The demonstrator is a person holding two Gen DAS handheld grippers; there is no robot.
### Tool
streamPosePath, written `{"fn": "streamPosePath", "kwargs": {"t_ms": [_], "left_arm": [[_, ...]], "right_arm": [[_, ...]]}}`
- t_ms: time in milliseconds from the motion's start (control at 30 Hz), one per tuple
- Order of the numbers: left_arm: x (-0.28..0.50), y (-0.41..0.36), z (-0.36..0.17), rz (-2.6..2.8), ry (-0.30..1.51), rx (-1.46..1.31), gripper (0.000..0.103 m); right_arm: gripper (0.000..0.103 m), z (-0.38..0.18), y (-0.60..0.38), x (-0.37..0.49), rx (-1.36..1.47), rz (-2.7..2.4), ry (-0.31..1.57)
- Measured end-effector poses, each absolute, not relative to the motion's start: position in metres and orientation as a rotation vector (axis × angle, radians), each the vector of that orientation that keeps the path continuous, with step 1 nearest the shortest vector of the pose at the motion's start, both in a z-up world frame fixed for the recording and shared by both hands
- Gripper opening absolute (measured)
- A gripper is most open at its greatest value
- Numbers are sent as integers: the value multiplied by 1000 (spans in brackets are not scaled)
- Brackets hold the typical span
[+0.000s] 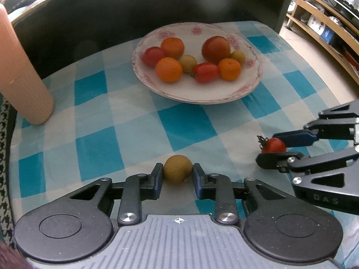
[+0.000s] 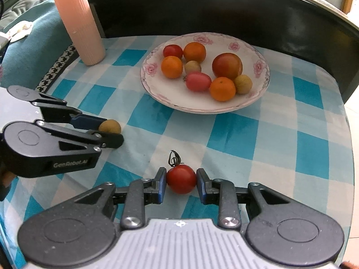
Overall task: Organize fruits
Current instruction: 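Grasp the brown fruit with the left gripper while the right gripper grasps the red cherry tomato, then lift both held fruits and carry them toward the white plate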
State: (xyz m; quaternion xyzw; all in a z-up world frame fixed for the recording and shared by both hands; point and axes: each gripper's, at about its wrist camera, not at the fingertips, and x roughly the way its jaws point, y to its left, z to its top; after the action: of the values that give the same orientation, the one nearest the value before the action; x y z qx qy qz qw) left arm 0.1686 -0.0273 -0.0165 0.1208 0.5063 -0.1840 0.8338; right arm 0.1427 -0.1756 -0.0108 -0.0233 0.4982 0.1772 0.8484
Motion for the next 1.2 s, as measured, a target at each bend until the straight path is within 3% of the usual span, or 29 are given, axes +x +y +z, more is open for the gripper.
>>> {"fn": "streamPosePath", "kwargs": {"t_ms": [1200], "left_arm": [[164, -47, 12, -405, 1026, 282, 36]], "right_arm": [[44, 13, -182, 139, -55, 336, 979]]}}
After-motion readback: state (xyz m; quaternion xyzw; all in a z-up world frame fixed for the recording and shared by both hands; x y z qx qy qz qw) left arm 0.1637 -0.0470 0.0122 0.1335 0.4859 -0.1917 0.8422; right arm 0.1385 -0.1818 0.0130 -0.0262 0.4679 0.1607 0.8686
